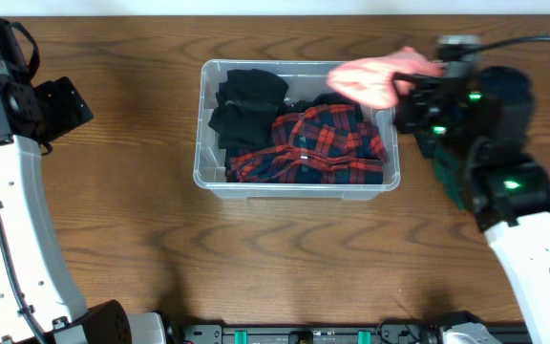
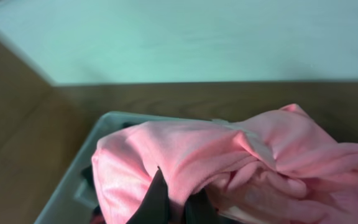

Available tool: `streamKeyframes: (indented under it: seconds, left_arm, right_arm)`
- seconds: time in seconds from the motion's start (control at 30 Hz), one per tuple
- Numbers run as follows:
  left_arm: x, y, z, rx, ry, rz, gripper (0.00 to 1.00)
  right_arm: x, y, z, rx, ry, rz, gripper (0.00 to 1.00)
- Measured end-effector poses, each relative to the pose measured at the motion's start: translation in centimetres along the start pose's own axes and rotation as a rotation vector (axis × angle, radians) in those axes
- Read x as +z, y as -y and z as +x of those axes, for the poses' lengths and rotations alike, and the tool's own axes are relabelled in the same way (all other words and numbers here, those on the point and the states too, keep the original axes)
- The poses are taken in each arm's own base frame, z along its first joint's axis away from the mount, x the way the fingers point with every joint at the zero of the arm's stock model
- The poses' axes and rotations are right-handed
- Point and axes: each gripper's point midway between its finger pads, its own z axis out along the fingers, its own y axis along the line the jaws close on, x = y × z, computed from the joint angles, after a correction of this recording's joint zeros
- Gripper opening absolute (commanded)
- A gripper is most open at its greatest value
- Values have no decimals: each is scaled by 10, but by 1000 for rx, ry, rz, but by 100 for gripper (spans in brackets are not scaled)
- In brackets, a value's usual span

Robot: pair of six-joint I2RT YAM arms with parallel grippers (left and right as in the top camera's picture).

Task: Pack container
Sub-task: 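Lower the pink shirt into the bin's upper right area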

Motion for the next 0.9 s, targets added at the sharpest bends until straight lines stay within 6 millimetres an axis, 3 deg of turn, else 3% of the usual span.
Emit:
streamKeyframes:
  seconds: [0.1,0.23,0.47,0.63,0.9]
  left_arm:
    - [0,0,0,0,0,0,98]
    - [0,0,0,0,0,0,98]
    - [0,0,0,0,0,0,98]
    - [0,0,0,0,0,0,98]
    - [0,0,0,0,0,0,98]
  right_arm:
    - [19,-28,14,-97,-31,-67,1]
    - [42,-42,36,-188,-85,-90,1]
    - [71,-12,50,-179,-112,55,1]
    - [77,8,38,-182,-47,199,1]
    - [89,8,44,-224,-3,339,1]
